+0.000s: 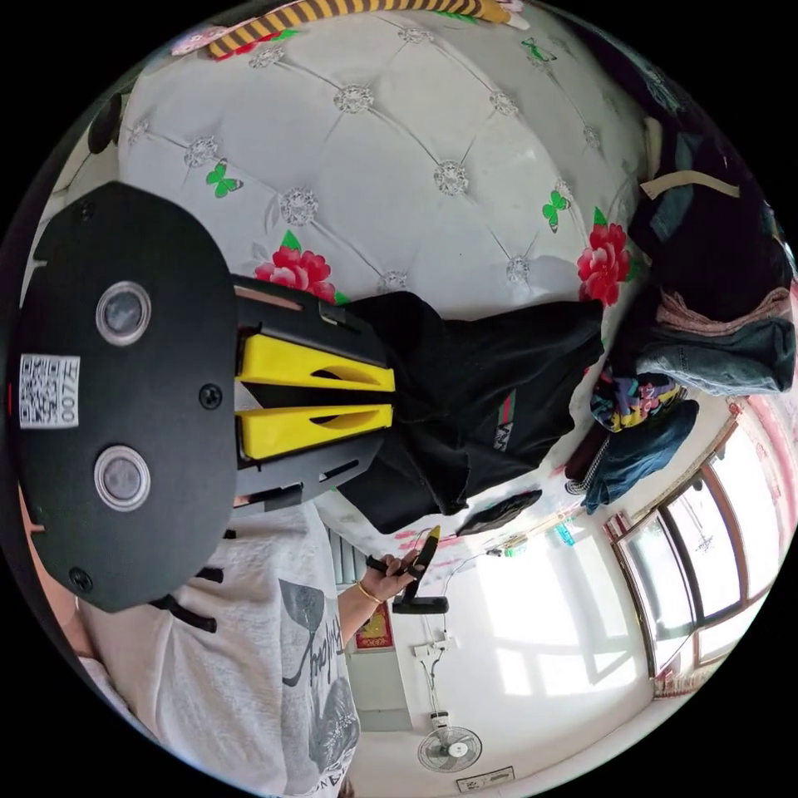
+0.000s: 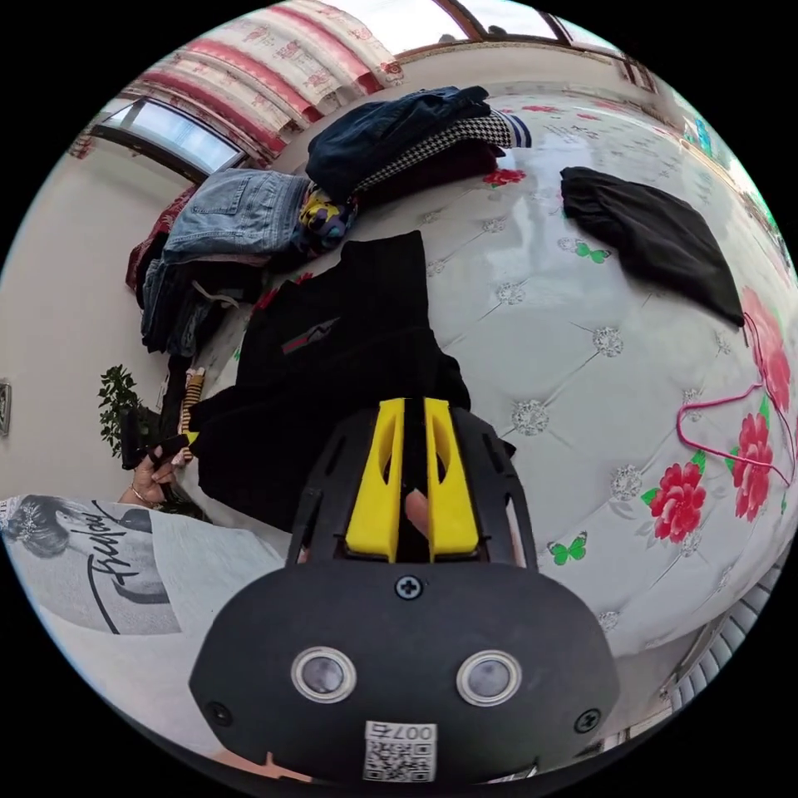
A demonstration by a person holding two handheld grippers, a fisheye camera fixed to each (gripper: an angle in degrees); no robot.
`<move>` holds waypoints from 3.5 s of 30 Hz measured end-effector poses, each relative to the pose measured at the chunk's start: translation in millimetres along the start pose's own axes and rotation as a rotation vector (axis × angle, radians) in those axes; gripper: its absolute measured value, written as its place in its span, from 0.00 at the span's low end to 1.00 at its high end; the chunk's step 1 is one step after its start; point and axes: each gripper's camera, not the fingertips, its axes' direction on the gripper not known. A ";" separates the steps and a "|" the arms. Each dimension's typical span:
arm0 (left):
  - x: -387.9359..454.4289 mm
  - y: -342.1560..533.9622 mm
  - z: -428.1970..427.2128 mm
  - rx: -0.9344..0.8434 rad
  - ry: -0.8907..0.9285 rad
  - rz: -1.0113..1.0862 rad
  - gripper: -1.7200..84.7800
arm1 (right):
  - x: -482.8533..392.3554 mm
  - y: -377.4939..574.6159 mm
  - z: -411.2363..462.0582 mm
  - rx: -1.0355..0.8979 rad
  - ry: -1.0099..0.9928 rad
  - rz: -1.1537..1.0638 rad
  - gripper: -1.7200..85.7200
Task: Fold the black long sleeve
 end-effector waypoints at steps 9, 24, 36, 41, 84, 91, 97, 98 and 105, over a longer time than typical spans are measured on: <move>-17.5 -13.1 11.9 0.037 0.000 -0.172 0.05 | -13.9 -16.9 42.0 -0.140 0.096 -0.060 0.03; -4.6 72.2 -14.1 0.069 -0.085 -0.287 0.11 | -5.1 64.8 1.1 -0.181 0.021 -0.099 0.09; 24.0 52.7 -20.5 0.053 -0.042 -0.121 0.06 | -29.5 68.4 -32.7 -0.112 -0.115 -0.234 0.04; 61.0 67.9 -86.7 0.186 0.067 0.008 0.05 | -33.6 92.6 -122.1 0.081 -0.161 -0.332 0.03; -31.2 -34.1 34.9 -0.037 -0.146 -0.301 0.11 | 245.9 117.1 -44.7 0.120 -0.356 0.607 0.14; -4.7 6.3 12.0 0.073 -0.105 -0.178 0.12 | 276.0 125.5 -48.8 0.108 -0.368 0.593 0.13; 2.6 9.0 56.2 -0.065 -0.192 -0.084 0.05 | 293.5 141.1 -38.1 0.135 -0.429 0.660 0.11; -1.9 8.4 48.9 -0.066 -0.178 -0.067 0.03 | 299.2 144.0 -44.7 0.166 -0.438 0.668 0.10; -35.8 33.9 4.9 -0.036 -0.167 -0.117 0.01 | 317.6 173.6 -32.4 0.138 -0.438 0.634 0.10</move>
